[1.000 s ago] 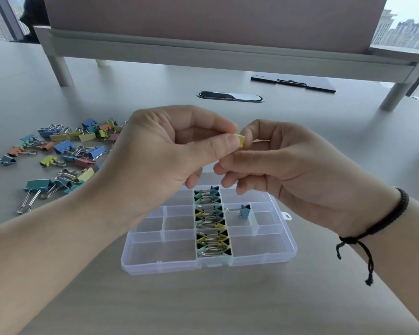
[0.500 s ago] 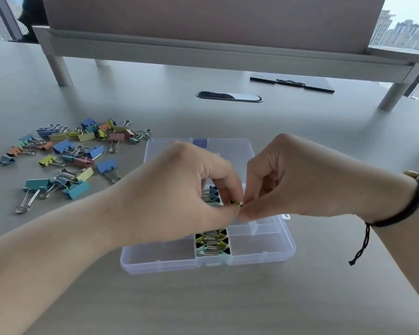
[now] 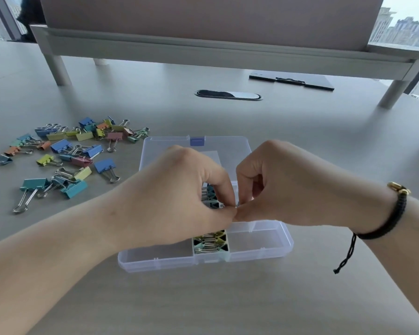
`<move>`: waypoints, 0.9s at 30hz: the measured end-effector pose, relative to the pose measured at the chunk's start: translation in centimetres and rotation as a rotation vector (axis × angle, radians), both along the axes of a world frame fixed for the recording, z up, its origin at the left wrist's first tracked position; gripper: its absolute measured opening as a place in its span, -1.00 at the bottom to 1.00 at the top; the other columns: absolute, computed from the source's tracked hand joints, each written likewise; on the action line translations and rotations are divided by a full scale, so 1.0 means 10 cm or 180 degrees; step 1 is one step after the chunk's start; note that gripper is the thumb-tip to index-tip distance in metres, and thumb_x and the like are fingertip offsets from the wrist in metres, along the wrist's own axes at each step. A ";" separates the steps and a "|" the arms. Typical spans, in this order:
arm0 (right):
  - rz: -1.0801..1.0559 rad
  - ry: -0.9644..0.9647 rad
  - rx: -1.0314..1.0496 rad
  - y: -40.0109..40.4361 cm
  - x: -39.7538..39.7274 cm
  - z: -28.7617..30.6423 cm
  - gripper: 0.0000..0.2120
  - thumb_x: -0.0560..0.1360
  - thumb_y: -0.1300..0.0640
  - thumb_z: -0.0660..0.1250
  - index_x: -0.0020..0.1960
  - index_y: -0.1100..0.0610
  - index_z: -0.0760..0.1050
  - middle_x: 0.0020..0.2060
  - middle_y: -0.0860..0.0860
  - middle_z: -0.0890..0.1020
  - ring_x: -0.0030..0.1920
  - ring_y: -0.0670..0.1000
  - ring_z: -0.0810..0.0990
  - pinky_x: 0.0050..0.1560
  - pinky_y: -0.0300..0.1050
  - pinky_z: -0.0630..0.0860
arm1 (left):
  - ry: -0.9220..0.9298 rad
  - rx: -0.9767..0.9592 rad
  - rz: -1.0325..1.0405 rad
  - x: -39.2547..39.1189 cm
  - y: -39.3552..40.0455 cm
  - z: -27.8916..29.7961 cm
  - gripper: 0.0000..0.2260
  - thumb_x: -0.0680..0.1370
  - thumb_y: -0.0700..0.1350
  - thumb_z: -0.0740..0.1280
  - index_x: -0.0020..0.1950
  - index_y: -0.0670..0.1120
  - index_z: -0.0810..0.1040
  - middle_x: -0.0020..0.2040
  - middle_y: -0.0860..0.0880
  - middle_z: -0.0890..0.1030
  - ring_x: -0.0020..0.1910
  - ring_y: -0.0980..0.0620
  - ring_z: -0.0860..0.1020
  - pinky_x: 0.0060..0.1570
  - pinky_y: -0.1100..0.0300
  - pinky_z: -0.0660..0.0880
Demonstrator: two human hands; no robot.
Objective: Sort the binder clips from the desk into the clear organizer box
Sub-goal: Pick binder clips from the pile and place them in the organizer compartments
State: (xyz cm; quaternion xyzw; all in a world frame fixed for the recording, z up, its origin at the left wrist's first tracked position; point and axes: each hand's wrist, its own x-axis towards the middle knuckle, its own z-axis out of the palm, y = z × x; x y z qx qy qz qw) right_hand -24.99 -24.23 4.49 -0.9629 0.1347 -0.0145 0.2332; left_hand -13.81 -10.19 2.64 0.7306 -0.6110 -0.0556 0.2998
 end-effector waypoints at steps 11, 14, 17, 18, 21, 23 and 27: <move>-0.0186 -0.0012 -0.0121 0.02 0.02 -0.02 -0.75 0.24 -0.18 0.59 -0.21 -0.06 0.67 -0.29 -0.14 0.64 -0.37 -0.30 0.49 -0.46 -0.49 0.33 | 0.0347 0.0204 0.0456 0.08 -0.04 -0.07 -0.97 0.39 0.06 0.49 -0.22 0.16 0.68 -0.53 0.06 0.45 -0.58 0.13 0.34 -0.47 0.41 0.33; -0.0259 0.0038 0.0066 -0.01 0.02 0.02 -0.78 0.23 -0.12 0.61 -0.20 -0.08 0.69 -0.31 -0.14 0.66 -0.44 -0.27 0.50 -0.54 -0.47 0.29 | 0.0146 0.0200 0.0410 0.06 -0.05 -0.07 -0.94 0.42 0.00 0.48 -0.25 0.09 0.69 -0.36 0.12 0.51 -0.46 0.35 0.45 -0.38 0.50 0.32; -0.0268 0.0050 0.0074 -0.01 0.02 0.01 -0.81 0.25 -0.10 0.61 -0.21 -0.08 0.68 -0.36 -0.14 0.64 -0.47 -0.25 0.49 -0.56 -0.47 0.27 | -0.0011 0.0216 0.0373 0.03 -0.06 -0.06 -0.95 0.43 -0.02 0.48 -0.24 0.08 0.68 -0.27 0.17 0.52 -0.39 0.49 0.42 -0.35 0.56 0.30; -0.0261 0.0054 0.0060 -0.01 0.03 0.00 -0.82 0.26 -0.10 0.60 -0.21 -0.08 0.68 -0.34 -0.14 0.65 -0.47 -0.25 0.49 -0.56 -0.47 0.27 | -0.0025 0.0209 0.0385 0.04 -0.06 -0.06 -0.95 0.43 -0.01 0.49 -0.24 0.09 0.68 -0.30 0.17 0.50 -0.39 0.49 0.42 -0.35 0.56 0.29; -0.0241 0.0052 0.0037 0.02 0.04 -0.04 -0.83 0.28 -0.09 0.59 -0.23 -0.06 0.67 -0.29 -0.12 0.66 -0.48 -0.25 0.47 -0.56 -0.46 0.27 | 0.0078 0.0237 0.0412 0.06 -0.06 -0.07 -0.96 0.41 0.02 0.47 -0.24 0.11 0.67 -0.35 0.24 0.50 -0.39 0.46 0.43 -0.36 0.54 0.29; -0.0223 0.0047 0.0040 0.02 0.05 -0.05 -0.83 0.29 -0.09 0.59 -0.24 -0.04 0.67 -0.31 -0.10 0.65 -0.50 -0.24 0.46 -0.58 -0.46 0.25 | 0.0134 0.0257 0.0406 0.07 -0.06 -0.08 -0.96 0.43 0.04 0.45 -0.21 0.12 0.67 -0.40 0.29 0.49 -0.44 0.32 0.44 -0.37 0.49 0.32; -0.0191 0.0030 0.0045 0.01 0.05 -0.04 -0.84 0.29 -0.02 0.60 -0.28 -0.01 0.65 -0.48 -0.12 0.55 -0.53 -0.24 0.44 -0.60 -0.45 0.24 | 0.0414 0.0242 0.0381 0.08 -0.05 -0.08 -0.95 0.51 -0.01 0.39 -0.14 0.13 0.62 -0.59 0.11 0.42 -0.59 0.10 0.28 -0.49 0.32 0.29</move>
